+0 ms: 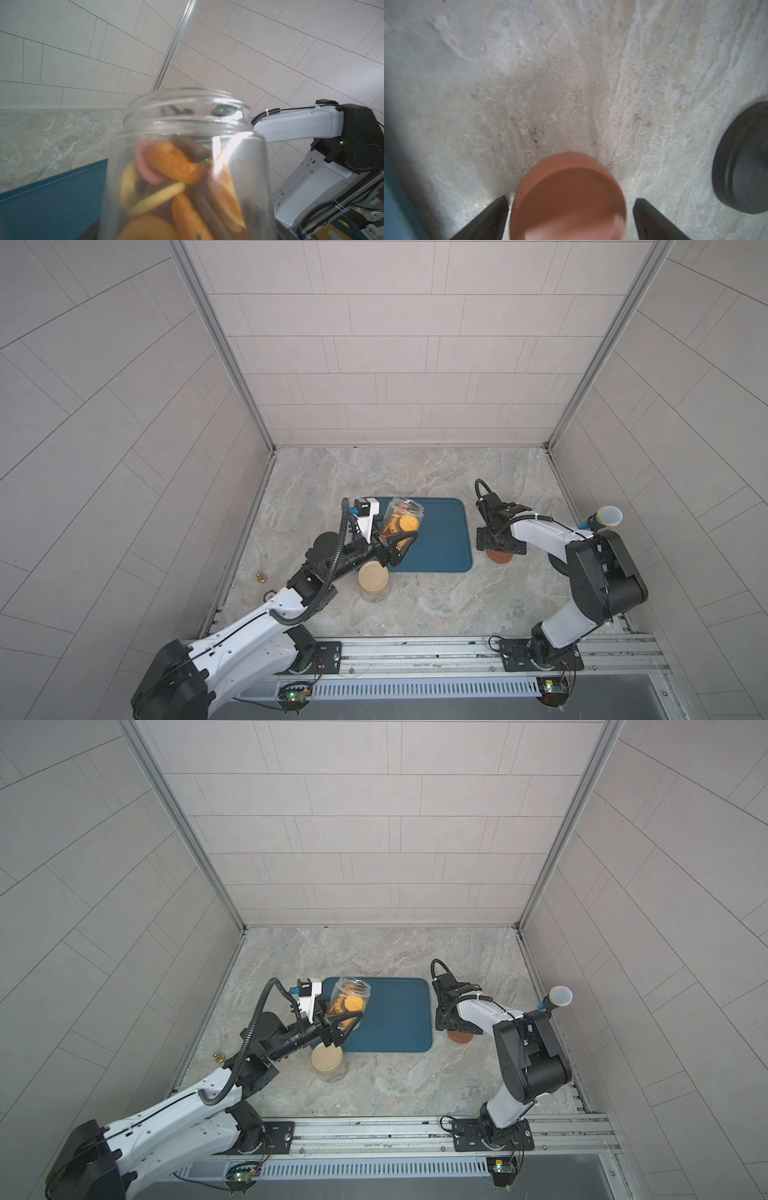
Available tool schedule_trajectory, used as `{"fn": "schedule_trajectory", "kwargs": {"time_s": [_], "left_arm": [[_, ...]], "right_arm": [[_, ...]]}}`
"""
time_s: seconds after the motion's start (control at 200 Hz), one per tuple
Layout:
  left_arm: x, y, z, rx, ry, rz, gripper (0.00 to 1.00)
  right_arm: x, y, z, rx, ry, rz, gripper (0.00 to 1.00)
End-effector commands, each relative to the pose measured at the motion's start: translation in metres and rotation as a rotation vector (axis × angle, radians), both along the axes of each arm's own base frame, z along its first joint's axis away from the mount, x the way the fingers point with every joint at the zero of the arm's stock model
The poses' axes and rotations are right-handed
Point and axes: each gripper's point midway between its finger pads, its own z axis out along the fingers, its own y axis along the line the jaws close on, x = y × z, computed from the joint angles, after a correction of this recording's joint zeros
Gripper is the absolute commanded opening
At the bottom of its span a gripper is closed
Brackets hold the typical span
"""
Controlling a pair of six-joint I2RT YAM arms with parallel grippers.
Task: Pour the cookies out of the jar
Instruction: Place the lid at the center of the board.
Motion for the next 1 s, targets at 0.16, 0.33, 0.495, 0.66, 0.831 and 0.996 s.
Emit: {"fn": "schedule_trajectory", "kwargs": {"time_s": [0.16,0.33,0.495,0.66,0.831,0.996], "left_arm": [[-0.007,0.009,0.042,-0.096,-0.132,0.013,0.0],[-0.008,0.008,0.043,-0.096,-0.136,0.009,0.0],[-0.007,0.004,0.046,-0.094,-0.135,-0.008,0.0],[-0.005,0.001,0.049,-0.092,-0.135,-0.014,0.0],[-0.004,-0.002,0.05,-0.088,-0.127,-0.023,0.0],[-0.002,-0.005,0.046,-0.066,-0.119,-0.028,0.0]], "right_arm": [[0.0,-0.001,0.011,-0.004,0.001,-0.014,1.0],[0.004,-0.002,0.038,0.0,-0.047,-0.015,1.0],[0.005,-0.001,0.065,0.0,-0.082,-0.01,1.0],[-0.001,0.005,0.093,0.008,-0.129,0.015,1.0],[-0.012,0.018,0.117,0.062,-0.169,0.063,0.98],[-0.028,0.031,0.133,0.126,-0.203,0.127,0.96]]}}
